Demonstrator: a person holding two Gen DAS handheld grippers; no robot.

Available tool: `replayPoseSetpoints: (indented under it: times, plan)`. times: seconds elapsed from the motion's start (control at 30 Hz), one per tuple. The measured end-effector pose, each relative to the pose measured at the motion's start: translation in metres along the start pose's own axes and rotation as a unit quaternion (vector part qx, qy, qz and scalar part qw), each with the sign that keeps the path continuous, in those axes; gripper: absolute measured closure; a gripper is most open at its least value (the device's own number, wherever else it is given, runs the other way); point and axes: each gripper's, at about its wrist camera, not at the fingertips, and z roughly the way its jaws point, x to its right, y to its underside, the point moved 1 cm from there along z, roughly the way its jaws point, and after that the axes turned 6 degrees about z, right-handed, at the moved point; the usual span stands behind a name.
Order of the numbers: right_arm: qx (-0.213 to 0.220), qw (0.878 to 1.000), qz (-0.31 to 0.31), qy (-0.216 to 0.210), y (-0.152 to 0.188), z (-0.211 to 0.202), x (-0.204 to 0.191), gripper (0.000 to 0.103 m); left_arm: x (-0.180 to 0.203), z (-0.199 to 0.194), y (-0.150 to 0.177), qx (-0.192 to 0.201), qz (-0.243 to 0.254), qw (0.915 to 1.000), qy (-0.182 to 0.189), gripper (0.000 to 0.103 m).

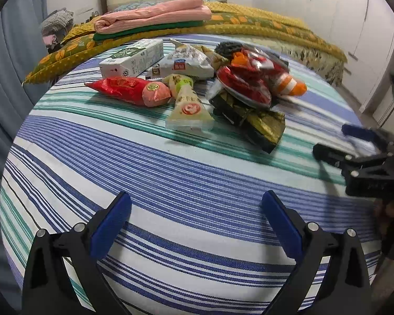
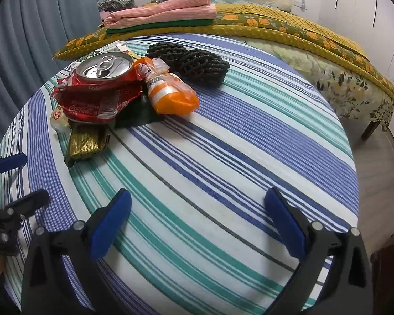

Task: Collect trash
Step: 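Move both open tools back over the trash on the table, then grasp the cream snack wrapper with the left tool while the right tool grasps the gold wrapper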

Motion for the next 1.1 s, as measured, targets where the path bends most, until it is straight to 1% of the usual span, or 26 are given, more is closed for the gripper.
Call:
replayPoseSetpoints:
  times: [0.07,0.13,0.2,0.37,0.47,0.53,0.57,0.63,0.67,0.7,0.83,0.93,0.97,1.0,1.03,1.07,1.1]
  plan:
    - [0.000,1.000,0.000,0.000,0.000,0.000,0.000,0.005,-0.006,-0.004,0.000,0.014,-0.015,0.9998,0.007,0.004]
    - [0.000,1.000,0.000,0.000,0.000,0.000,0.000,0.005,-0.011,-0.005,-0.007,0.021,-0.015,0.9997,-0.002,0.006]
    - [0.000,1.000,0.001,0.000,0.000,0.000,0.000,0.005,-0.014,-0.005,-0.020,0.026,-0.009,0.9996,-0.005,0.017]
    - [0.000,1.000,0.001,0.001,0.000,0.000,0.000,0.005,-0.017,0.006,-0.050,0.030,0.010,0.9994,-0.013,0.031]
    - [0.000,1.000,0.001,0.001,0.000,0.000,0.000,0.005,-0.019,0.018,-0.059,0.019,0.008,0.9998,0.000,0.046]
    - [0.000,1.000,0.001,0.001,0.000,0.000,0.000,0.005,-0.019,0.024,-0.061,0.015,0.011,0.9998,0.008,0.058]
    - [0.000,1.000,0.001,0.001,0.000,0.000,0.000,0.005,-0.018,0.026,-0.061,0.012,0.015,0.9998,0.009,0.066]
    - [0.000,1.000,0.002,0.001,0.000,0.000,0.000,0.005,-0.018,0.022,-0.057,0.019,0.013,0.9997,0.012,0.073]
    - [0.000,1.000,0.002,0.001,0.000,0.000,0.000,0.005,-0.019,0.019,-0.056,0.019,0.011,0.9996,0.018,0.080]
    - [0.000,1.000,0.002,0.001,0.000,0.000,0.000,0.005,-0.021,0.013,-0.052,0.018,0.006,0.9995,0.024,0.082]
    - [0.000,1.000,0.002,0.002,0.000,0.000,0.000,0.005,-0.026,-0.024,-0.025,0.020,-0.003,0.9990,0.038,0.082]
    - [0.000,1.000,0.002,0.002,0.000,0.000,0.000,0.005,-0.027,-0.038,-0.005,0.014,-0.005,0.9990,0.042,0.080]
    - [0.000,1.000,0.002,0.002,0.000,0.000,0.000,0.005,-0.028,-0.040,0.001,0.012,-0.007,0.9991,0.040,0.074]
    - [0.000,1.000,0.002,0.002,0.000,0.000,0.000,0.005,-0.028,-0.040,0.004,0.012,-0.007,0.9992,0.039,0.063]
    - [0.000,1.000,0.002,0.002,0.000,0.000,0.000,0.005,-0.027,-0.039,0.006,0.014,-0.005,0.9992,0.038,0.056]
    - [0.000,1.000,0.002,0.002,0.001,0.000,0.000,0.005,-0.027,-0.037,0.006,0.016,-0.003,0.9993,0.034,0.044]
    - [0.000,1.000,0.002,0.002,0.001,0.000,0.000,0.005,-0.028,-0.034,0.005,0.015,-0.002,0.9994,0.030,0.039]
